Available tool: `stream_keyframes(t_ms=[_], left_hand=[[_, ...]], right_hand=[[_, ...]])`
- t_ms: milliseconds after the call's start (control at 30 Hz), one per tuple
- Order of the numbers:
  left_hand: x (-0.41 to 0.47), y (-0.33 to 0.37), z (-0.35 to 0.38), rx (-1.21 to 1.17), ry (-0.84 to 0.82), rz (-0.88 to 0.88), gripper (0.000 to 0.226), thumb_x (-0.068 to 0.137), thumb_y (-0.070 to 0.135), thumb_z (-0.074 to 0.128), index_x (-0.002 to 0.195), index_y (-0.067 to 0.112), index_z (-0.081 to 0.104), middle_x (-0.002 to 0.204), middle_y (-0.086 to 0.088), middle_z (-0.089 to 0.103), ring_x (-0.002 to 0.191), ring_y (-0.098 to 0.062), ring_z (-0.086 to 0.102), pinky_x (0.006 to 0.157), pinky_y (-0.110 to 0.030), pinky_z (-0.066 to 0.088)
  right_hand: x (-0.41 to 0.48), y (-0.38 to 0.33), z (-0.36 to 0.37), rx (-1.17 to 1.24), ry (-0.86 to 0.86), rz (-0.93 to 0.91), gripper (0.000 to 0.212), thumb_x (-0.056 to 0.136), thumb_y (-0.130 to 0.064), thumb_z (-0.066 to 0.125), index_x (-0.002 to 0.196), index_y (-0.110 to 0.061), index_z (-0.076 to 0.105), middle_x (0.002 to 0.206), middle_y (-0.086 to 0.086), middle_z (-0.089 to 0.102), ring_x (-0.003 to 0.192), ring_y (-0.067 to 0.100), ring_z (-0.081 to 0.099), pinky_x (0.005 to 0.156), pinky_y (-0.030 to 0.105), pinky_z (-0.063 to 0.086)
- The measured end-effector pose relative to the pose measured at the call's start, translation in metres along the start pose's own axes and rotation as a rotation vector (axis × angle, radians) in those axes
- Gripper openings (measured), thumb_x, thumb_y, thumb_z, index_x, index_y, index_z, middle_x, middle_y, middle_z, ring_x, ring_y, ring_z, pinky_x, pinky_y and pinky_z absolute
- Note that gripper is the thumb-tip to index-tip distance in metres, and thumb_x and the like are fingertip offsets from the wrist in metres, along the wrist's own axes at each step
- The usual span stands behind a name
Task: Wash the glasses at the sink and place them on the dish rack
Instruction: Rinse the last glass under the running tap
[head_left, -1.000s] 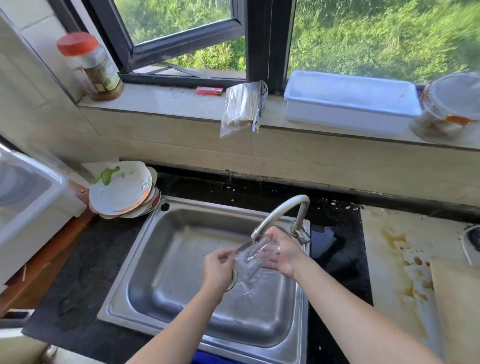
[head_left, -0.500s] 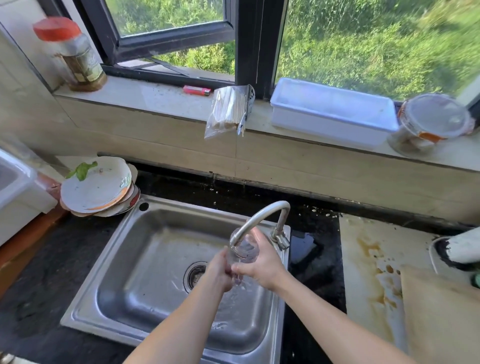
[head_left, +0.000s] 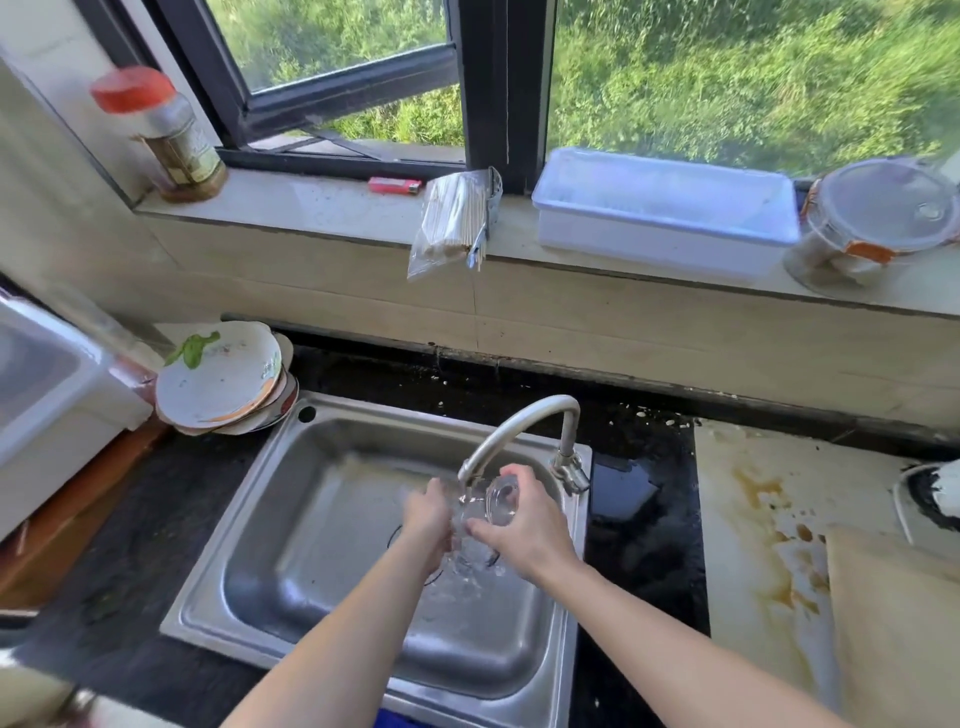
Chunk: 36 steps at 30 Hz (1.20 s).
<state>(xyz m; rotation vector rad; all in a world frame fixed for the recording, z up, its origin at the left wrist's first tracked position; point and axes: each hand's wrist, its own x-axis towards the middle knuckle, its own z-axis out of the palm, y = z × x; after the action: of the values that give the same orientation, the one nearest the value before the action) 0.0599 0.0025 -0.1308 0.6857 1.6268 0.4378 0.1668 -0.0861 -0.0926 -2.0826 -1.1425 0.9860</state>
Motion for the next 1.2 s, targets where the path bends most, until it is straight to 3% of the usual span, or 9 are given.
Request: stream_keyframes(t_ms=[200, 367, 500, 700, 867, 933, 1033, 1100, 1200], left_hand=[[0.017, 0.003, -0.046, 0.131, -0.042, -0.058, 0.015, 0.095, 0.015, 0.038, 0.092, 0.005, 0.048, 0.055, -0.010, 0.039, 0.039, -0.015, 0.033, 0.044, -0.023, 0.035], [0.022, 0.006, -0.062, 0.220, -0.161, -0.036, 0.026, 0.102, 0.027, 0.039, 0.109, 0.004, 0.047, 0.077, -0.019, 0.052, 0.051, -0.025, 0.047, 0.056, -0.036, 0.051], [0.028, 0.004, -0.066, 0.308, -0.289, -0.079, 0.027, 0.099, 0.030, 0.042, 0.093, 0.004, 0.047, 0.078, -0.016, 0.051, 0.051, -0.023, 0.046, 0.054, -0.032, 0.045], [0.023, 0.006, -0.043, 0.386, -0.425, -0.024, 0.034, 0.098, 0.041, 0.043, 0.102, 0.009, 0.055, 0.066, -0.009, 0.042, 0.050, -0.019, 0.041, 0.049, -0.025, 0.035], [0.023, 0.004, -0.019, 0.174, -0.457, -0.245, 0.029, 0.095, 0.036, 0.054, 0.095, 0.009, 0.063, 0.056, -0.004, 0.039, 0.042, -0.017, 0.038, 0.044, -0.022, 0.039], [0.024, 0.004, -0.015, 0.147, -0.406, -0.262, 0.025, 0.094, 0.023, 0.058, 0.073, 0.011, 0.053, 0.044, 0.000, 0.032, 0.035, -0.012, 0.029, 0.039, -0.018, 0.033], [0.024, 0.004, -0.014, 0.144, -0.382, -0.250, 0.024, 0.093, 0.011, 0.053, 0.070, 0.012, 0.050, 0.036, 0.001, 0.026, 0.027, -0.011, 0.022, 0.039, -0.016, 0.032], [0.026, 0.003, -0.014, 0.147, -0.343, -0.246, 0.025, 0.094, 0.005, 0.047, 0.070, 0.011, 0.051, 0.034, 0.001, 0.026, 0.025, -0.011, 0.019, 0.041, -0.016, 0.031], [0.032, 0.000, -0.015, 0.159, -0.304, -0.255, 0.026, 0.091, -0.003, 0.041, 0.069, 0.009, 0.049, 0.035, -0.001, 0.026, 0.028, -0.011, 0.020, 0.043, -0.018, 0.029]], right_hand=[[0.004, -0.032, 0.024, -0.141, -0.025, -0.034, 0.064, 0.069, -0.049, 0.074, 0.120, -0.029, 0.040, 0.111, -0.004, 0.055, 0.100, 0.022, 0.058, 0.079, 0.034, 0.048], [0.005, -0.045, 0.033, -0.084, -0.001, 0.038, 0.059, 0.073, -0.050, 0.076, 0.122, -0.037, 0.046, 0.119, -0.004, 0.057, 0.108, 0.020, 0.059, 0.083, 0.029, 0.046], [0.000, -0.047, 0.035, -0.053, 0.033, 0.145, 0.067, 0.071, -0.051, 0.076, 0.127, -0.033, 0.046, 0.120, -0.005, 0.058, 0.113, 0.020, 0.057, 0.083, 0.030, 0.043], [-0.024, -0.047, 0.027, -0.225, 0.121, 0.179, 0.062, 0.064, -0.052, 0.067, 0.119, -0.040, 0.041, 0.108, -0.008, 0.055, 0.094, 0.021, 0.061, 0.075, 0.032, 0.050], [-0.038, -0.036, 0.003, -0.020, 0.151, 0.185, 0.071, 0.064, -0.050, 0.078, 0.127, -0.041, 0.047, 0.125, -0.016, 0.057, 0.114, 0.008, 0.056, 0.090, 0.029, 0.049], [-0.039, -0.032, -0.007, 0.219, 0.061, 0.211, 0.073, 0.070, -0.049, 0.080, 0.134, -0.037, 0.046, 0.128, -0.010, 0.055, 0.102, 0.009, 0.061, 0.073, 0.027, 0.055], [-0.029, -0.024, -0.020, 0.449, 0.069, 0.354, 0.050, 0.091, -0.058, 0.052, 0.130, -0.027, 0.054, 0.115, 0.002, 0.063, 0.074, 0.018, 0.071, 0.059, 0.028, 0.054], [-0.014, -0.007, -0.024, 0.205, 0.210, 0.400, 0.048, 0.094, -0.058, 0.047, 0.120, -0.022, 0.062, 0.107, -0.002, 0.067, 0.086, 0.020, 0.071, 0.072, 0.035, 0.056], [0.010, 0.024, -0.021, -0.253, 0.261, 0.389, 0.043, 0.092, -0.044, 0.056, 0.129, -0.024, 0.057, 0.124, -0.001, 0.061, 0.109, 0.021, 0.060, 0.080, 0.033, 0.048]])
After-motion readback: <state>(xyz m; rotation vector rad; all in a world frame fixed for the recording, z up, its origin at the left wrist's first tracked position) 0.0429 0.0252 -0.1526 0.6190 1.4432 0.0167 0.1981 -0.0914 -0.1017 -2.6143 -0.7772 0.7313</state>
